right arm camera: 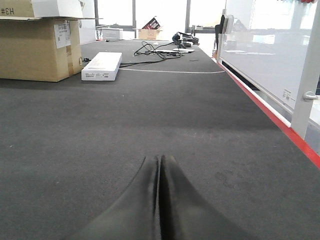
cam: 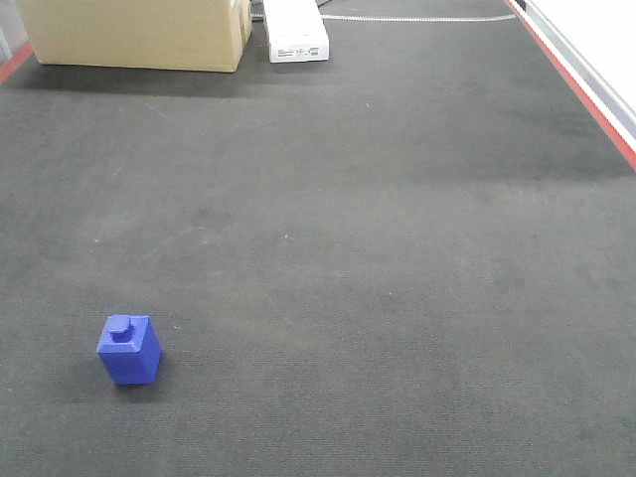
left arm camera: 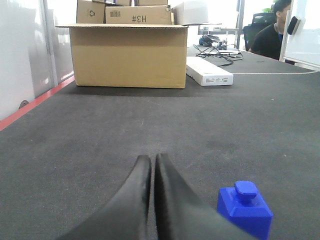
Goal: Pour parts from conveyor to right shelf
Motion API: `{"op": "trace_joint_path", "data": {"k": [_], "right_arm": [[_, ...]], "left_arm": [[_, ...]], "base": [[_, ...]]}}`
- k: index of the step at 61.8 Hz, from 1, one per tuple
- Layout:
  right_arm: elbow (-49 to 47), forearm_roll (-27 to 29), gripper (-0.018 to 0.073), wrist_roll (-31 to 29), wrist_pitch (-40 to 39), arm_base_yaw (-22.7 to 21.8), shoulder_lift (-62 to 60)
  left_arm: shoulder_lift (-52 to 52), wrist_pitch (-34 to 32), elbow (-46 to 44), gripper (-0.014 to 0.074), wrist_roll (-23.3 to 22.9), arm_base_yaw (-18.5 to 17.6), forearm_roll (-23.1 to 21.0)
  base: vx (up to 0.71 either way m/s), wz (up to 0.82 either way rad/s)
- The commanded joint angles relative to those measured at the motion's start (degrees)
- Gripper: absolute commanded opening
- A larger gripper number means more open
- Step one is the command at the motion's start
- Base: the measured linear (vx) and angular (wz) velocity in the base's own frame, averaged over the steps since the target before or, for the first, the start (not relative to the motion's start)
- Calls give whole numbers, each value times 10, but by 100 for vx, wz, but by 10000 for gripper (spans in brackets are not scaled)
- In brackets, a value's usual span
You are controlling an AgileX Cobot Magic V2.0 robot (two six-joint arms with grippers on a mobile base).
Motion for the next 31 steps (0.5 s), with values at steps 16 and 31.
{"op": "trace_joint_path", "data": {"k": [16, 31], "right_arm": [[9, -2, -9, -1, -43, -2, 9], [9, -2, -9, -1, -43, -2, 9]], "left_arm": [[-8, -42, 18, -6, -6, -3, 0], [-8, -42, 18, -6, -6, -3, 0]], "base": [[0, 0], [0, 0]]}}
